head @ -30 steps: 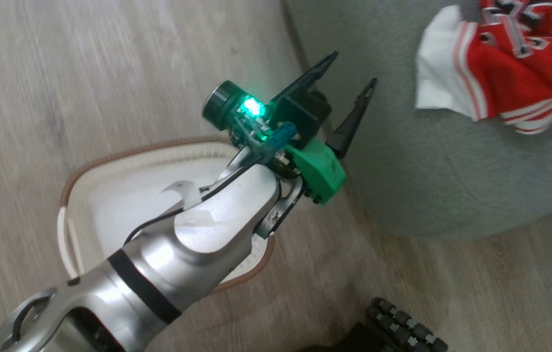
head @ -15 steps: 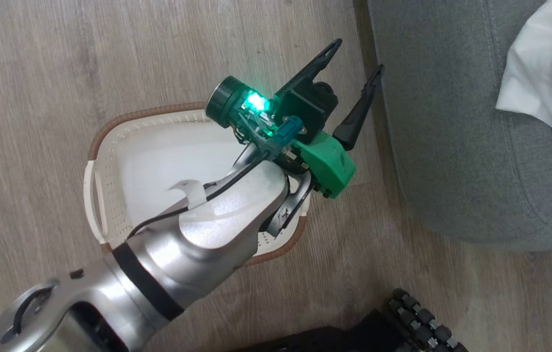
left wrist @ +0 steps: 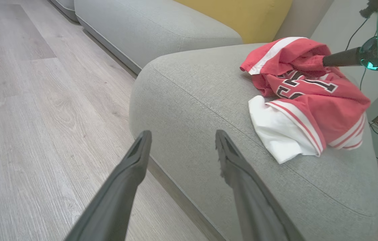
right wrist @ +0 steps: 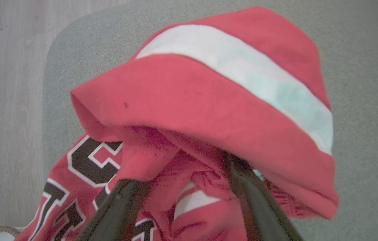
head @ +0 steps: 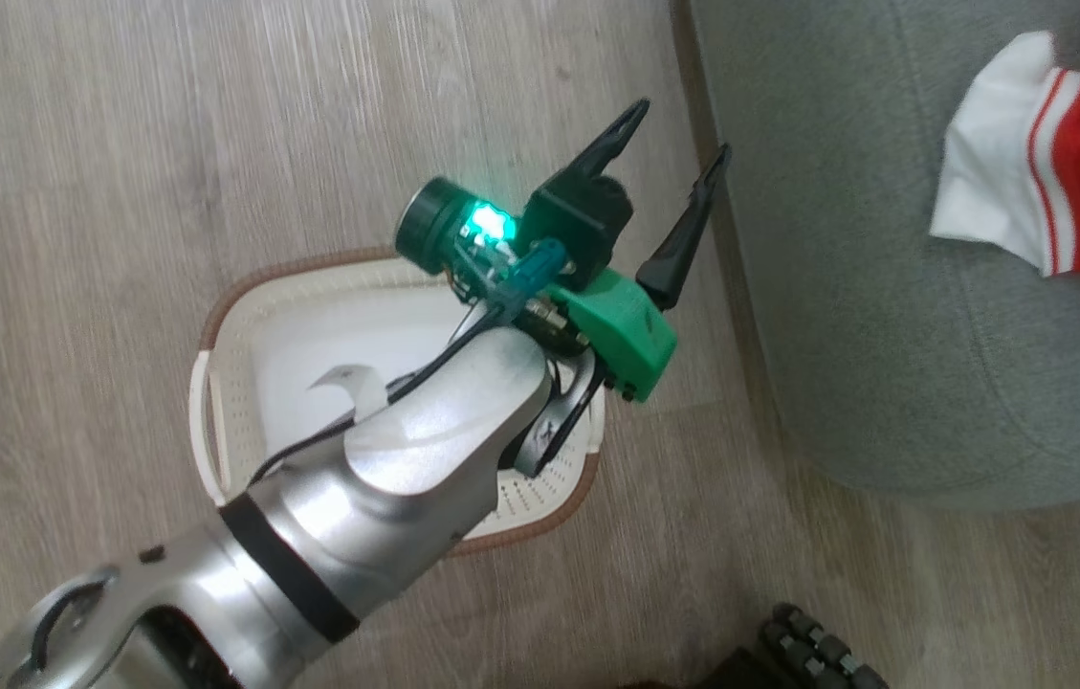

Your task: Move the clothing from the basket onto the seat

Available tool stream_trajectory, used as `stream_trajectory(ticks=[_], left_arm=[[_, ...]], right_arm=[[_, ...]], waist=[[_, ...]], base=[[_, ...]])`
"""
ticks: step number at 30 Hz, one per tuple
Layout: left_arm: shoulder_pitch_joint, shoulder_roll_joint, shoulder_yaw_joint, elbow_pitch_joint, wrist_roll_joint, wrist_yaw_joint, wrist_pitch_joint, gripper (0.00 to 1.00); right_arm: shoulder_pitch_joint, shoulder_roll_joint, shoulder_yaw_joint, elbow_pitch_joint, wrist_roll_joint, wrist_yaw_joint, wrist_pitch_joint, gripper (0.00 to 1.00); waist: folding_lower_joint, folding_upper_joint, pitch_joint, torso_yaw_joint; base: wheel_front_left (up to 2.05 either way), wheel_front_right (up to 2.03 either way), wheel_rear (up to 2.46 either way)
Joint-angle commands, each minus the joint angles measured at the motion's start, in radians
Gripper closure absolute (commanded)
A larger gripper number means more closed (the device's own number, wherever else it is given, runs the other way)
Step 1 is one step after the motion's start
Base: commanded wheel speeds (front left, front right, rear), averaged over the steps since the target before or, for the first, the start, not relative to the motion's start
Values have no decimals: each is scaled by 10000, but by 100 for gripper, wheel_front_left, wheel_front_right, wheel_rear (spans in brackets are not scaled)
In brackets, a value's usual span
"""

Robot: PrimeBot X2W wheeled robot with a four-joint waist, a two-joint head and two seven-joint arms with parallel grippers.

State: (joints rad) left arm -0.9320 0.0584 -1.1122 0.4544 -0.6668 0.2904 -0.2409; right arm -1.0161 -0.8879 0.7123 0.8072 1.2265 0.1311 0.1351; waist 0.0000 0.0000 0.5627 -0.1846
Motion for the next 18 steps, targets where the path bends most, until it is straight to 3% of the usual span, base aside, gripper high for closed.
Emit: stream_trajectory(ticks=[1,8,18], left_arm=[[27,-81,311,-267,-26,-18,-127,0],[717,120,714,-194,-273,-327,-192,0],[2354,1059,1912,-1235,-302,-453,-206,0]], right_arm=[[165,-559,50,-69,99,-4,65,0],[96,-595,1258,-492,317,-4,372,0],[38,-910,2864,-2161,-106,-4,-1487,0]], waist=[[0,0,-277,-65],[0,0,-1642,-341],[0,0,-3665,-399]], base=[[0,0,0],[0,0,0],[0,0,0]])
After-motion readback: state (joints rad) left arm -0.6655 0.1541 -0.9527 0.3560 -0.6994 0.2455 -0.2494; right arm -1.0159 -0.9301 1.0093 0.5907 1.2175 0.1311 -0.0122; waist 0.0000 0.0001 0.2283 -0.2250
